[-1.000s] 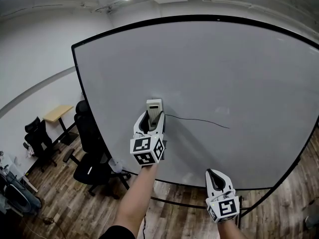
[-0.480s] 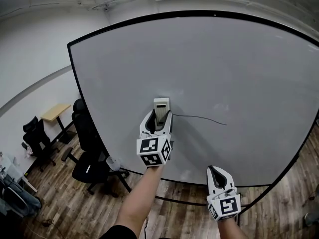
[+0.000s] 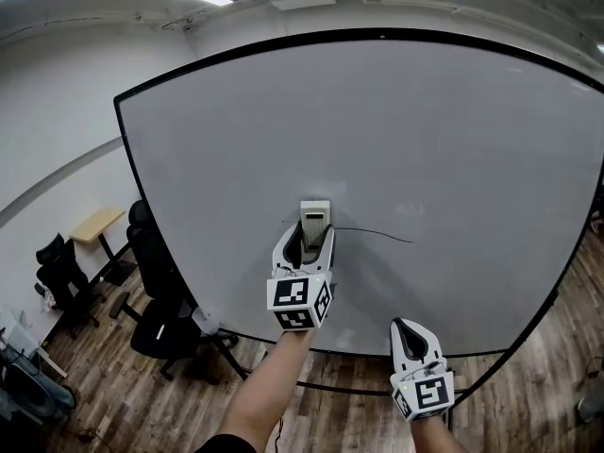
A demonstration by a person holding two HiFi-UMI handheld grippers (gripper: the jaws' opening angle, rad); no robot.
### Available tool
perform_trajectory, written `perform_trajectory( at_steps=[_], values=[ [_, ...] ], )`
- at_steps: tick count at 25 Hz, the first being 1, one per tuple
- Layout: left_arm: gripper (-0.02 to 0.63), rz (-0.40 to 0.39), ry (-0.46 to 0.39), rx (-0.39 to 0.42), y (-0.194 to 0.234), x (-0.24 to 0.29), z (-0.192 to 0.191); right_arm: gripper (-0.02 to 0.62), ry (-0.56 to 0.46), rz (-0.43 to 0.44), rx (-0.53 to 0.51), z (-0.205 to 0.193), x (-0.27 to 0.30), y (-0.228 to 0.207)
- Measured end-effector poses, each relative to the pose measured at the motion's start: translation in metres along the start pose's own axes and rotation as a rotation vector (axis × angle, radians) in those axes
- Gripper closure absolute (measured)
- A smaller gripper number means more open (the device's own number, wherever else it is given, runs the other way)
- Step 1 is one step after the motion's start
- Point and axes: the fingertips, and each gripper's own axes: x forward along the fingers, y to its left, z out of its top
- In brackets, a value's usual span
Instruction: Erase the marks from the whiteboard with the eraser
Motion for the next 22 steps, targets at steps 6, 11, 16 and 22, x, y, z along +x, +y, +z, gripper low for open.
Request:
perform_trajectory(
  at_steps=[6,11,16,22],
  values=[
    [0.36,-0.04,-0.002,-0.005,-0.023,0.006,-0.003,0.575,-0.01,-0.008,-0.02,0.006,-0.001,-0.008],
    [0.36,-0.064,-0.005,-0.014,-0.044,0.01,-0.008,0.575,-0.013,-0.031,-0.021,0.006,-0.008,-0.021],
    [0.36,-0.124,0.001,-0.037,-0.074,0.013,-0.011,0.575,-0.013,-0.062,-0.024,0.008,-0.013,-0.034],
    [0.36,-0.179,-0.01,0.0,-0.125,0.017,-0.023,0.575,0.004,-0.107,-0.02,0.001,-0.027,-0.055]
  ],
)
